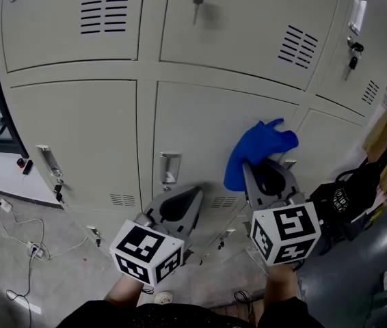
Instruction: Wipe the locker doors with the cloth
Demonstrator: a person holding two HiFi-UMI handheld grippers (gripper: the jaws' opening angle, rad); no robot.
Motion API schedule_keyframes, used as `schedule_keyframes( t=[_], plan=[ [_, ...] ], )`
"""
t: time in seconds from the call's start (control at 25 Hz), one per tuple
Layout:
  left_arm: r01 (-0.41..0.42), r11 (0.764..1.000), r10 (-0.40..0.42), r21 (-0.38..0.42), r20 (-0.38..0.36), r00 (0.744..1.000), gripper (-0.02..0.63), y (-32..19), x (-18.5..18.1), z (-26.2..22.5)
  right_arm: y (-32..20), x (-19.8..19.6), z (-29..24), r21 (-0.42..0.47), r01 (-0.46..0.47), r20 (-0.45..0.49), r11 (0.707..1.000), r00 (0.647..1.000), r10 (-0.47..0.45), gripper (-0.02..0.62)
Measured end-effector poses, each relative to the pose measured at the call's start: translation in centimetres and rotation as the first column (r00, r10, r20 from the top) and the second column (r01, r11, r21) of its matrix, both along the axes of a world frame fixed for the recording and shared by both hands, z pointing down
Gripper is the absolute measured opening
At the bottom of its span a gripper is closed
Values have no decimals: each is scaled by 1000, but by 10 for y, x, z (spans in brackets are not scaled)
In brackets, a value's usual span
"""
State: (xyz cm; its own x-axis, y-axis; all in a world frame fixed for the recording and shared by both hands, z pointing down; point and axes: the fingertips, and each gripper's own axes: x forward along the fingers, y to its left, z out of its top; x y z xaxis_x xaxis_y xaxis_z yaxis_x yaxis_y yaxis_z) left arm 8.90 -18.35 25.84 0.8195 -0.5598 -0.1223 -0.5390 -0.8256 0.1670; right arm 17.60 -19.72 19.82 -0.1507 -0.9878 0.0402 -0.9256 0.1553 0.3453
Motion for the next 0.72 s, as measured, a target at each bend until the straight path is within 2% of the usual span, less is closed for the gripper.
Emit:
schedule_keyframes(
  t=[0.2,0.32,0.48,0.72],
  plan=[
    [71,997,-71,-12,9,997,11,-2,-29,6,-4,-54,11,-14,113,-27,993,993,-113,61],
    [123,992,-123,-21,8,992,11,-6,-51,10,-11,-78,22,-32,150,-42,988,988,-151,61],
    [169,985,-170,-36,-1,986,11,-13,-74,14,-24,-95,36,-52,156,-50,986,986,-159,61],
    [183,983,-183,-32,6,983,11,-24,-83,17,-36,-105,39,-28,148,-66,989,987,-149,61]
  ],
)
